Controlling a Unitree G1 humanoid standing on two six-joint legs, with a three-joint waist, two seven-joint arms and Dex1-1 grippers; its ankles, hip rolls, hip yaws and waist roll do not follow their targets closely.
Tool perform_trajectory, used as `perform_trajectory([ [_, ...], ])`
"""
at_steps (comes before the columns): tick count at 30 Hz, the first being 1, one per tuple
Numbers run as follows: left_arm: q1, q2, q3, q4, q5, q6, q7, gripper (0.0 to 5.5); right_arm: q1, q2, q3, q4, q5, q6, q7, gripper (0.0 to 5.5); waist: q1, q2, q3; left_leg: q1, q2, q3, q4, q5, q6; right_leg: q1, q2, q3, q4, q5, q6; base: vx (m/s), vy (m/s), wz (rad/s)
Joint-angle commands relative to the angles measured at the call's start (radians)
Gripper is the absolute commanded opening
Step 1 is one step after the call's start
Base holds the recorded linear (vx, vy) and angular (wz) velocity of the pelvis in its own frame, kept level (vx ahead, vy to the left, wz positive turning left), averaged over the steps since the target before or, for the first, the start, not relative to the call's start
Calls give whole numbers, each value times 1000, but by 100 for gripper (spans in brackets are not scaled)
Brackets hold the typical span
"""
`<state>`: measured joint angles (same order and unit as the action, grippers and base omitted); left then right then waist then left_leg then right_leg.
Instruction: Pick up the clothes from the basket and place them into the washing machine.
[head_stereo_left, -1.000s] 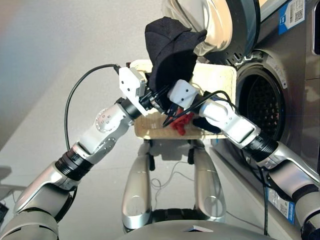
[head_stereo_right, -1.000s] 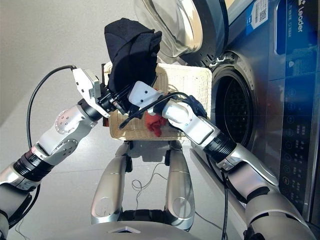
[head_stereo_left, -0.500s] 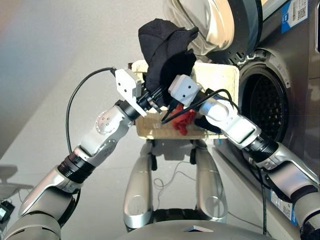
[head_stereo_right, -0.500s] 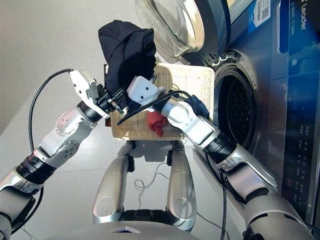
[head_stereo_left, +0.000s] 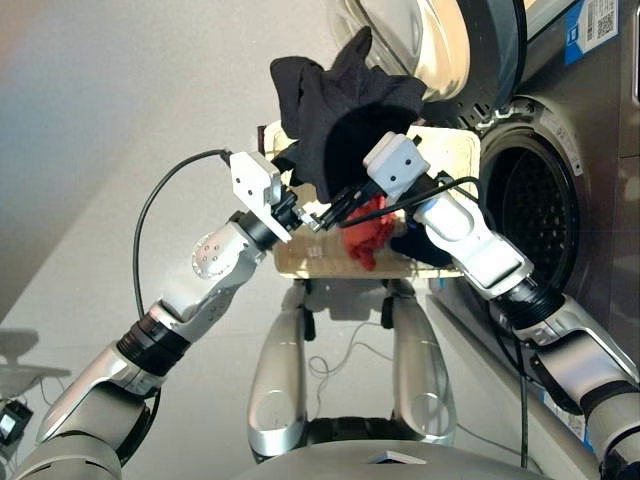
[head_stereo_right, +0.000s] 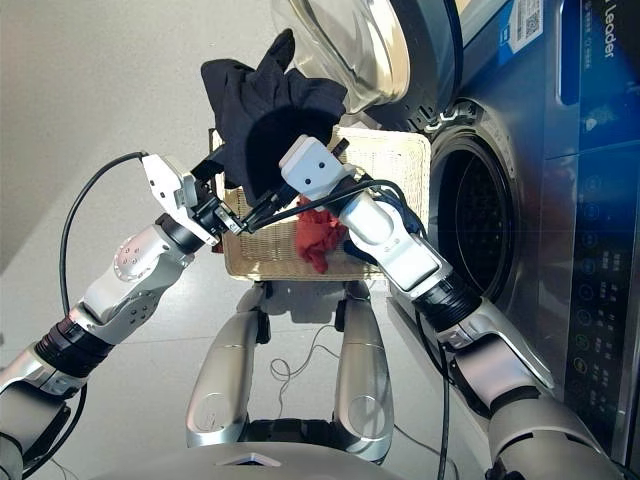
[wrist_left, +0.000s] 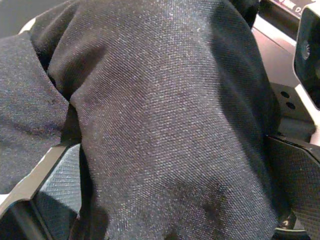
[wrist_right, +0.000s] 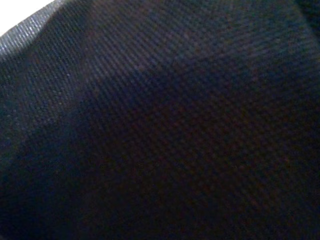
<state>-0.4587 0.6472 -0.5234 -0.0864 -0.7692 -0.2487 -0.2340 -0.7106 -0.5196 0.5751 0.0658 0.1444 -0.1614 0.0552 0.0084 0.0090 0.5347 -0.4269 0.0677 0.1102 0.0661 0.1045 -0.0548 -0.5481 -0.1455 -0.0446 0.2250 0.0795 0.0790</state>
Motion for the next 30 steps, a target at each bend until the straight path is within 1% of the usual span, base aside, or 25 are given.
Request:
perform_trajectory([
  [1, 31, -65, 58, -63, 50, -71, 57, 550, -38, 61, -52, -178, 1, -130, -16, 0, 5, -6, -15, -8, 1, -10, 67, -38, -46, 71, -34, 25, -53, -1, 91, 0, 0, 0],
  [3, 48, -130, 92, -51, 63, -87, 95, 550, -16, 69, -71, -162, -18, -135, -47, 0, 6, -7, -15, -11, 0, -12, 77, -43, -45, 70, -35, 23, -47, -4, 89, 0, 0, 0],
  [7, 71, -205, 125, -37, 91, -111, 146, 550, 38, 91, -100, -102, -54, -145, -106, 0, 7, -8, -15, -19, 1, -18, 96, -56, -42, 65, -35, 22, -31, -14, 85, 0, 0, 0],
  [10, 73, -252, 120, 5, 108, -126, 185, 550, 75, 110, -127, -33, -58, -151, -163, 0, 6, -8, -15, -31, 3, -24, 125, -68, -38, 59, -35, 22, -7, -23, 83, 0, 0, 0],
  [13, 61, -294, 120, 56, 136, -150, 230, 550, 112, 128, -159, 68, -68, -159, -230, 0, 6, -10, -15, -47, 8, -33, 167, -85, -33, 48, -32, 21, 31, -39, 77, 0, 0, 0],
  [15, 45, -317, 115, 88, 153, -164, 261, 550, 130, 152, -187, 158, -35, -176, -278, 0, 4, -12, -15, -59, 11, -38, 193, -98, -30, 41, -30, 22, 55, -51, 74, 0, 0, 0],
  [18, 29, -338, 107, 112, 179, -185, 296, 550, 156, 180, -215, 263, -8, -203, -334, 0, 4, -11, -15, -80, 13, -47, 237, -115, -26, 28, -29, 27, 92, -69, 70, 0, 0, 0],
  [20, 16, -351, 98, 126, 185, -198, 305, 550, 169, 195, -230, 344, 20, -218, -349, 0, 4, -7, -15, -90, 14, -53, 257, -125, -26, 19, -27, 21, 121, -84, 68, 0, 0, 0],
  [24, -10, -363, 89, 118, 194, -208, 322, 550, 206, 247, -296, 453, 152, -252, -372, 0, 0, 1, -15, -109, 17, -60, 300, -143, -25, 2, -24, 20, 167, -108, 64, 0, 0, 0],
  [27, -20, -351, 87, 105, 206, -209, 345, 550, 213, 290, -337, 514, 255, -271, -392, 0, -2, 3, -15, -121, 20, -59, 328, -160, -25, -12, -20, 24, 196, -123, 60, 0, 0, 0],
  [30, -33, -350, 84, 99, 210, -217, 361, 550, 211, 291, -343, 559, 239, -281, -426, 0, -2, 4, -15, -128, 26, -60, 345, -170, -27, -24, -17, 29, 219, -136, 59, 0, 0, 0],
])
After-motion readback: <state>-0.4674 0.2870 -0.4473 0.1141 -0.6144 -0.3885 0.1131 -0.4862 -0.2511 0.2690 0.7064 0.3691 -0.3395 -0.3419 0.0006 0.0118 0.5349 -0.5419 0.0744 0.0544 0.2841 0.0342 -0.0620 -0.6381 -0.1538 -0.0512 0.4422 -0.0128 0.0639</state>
